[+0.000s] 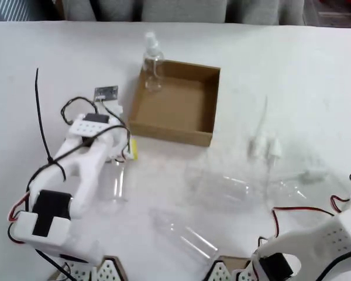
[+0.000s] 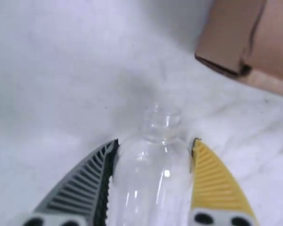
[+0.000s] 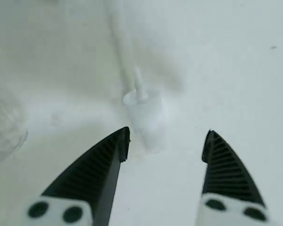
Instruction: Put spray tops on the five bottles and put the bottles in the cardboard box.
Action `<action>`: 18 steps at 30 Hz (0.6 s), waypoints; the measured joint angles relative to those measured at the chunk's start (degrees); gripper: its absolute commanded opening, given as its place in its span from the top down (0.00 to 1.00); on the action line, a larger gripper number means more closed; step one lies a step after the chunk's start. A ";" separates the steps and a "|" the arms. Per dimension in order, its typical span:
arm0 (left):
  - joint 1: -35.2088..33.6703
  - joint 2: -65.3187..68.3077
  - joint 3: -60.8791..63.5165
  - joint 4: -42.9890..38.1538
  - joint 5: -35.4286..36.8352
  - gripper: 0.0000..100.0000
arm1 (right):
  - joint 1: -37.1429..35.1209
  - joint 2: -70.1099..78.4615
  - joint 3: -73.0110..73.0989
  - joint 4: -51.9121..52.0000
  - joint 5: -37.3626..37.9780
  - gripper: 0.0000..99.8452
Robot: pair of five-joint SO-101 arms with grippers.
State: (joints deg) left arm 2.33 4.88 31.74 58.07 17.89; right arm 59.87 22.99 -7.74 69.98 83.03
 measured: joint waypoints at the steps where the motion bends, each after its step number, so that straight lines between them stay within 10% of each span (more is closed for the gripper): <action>1: 0.00 0.00 0.00 0.00 0.00 0.94 | 0.00 0.00 -0.88 1.05 -2.11 0.91; 18: 0.00 0.00 0.26 -0.26 0.00 0.94 | 9.23 2.02 -6.68 14.77 -24.44 0.98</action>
State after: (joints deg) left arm 2.33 4.88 32.00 57.80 17.89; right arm 69.10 25.01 -14.42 84.75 58.59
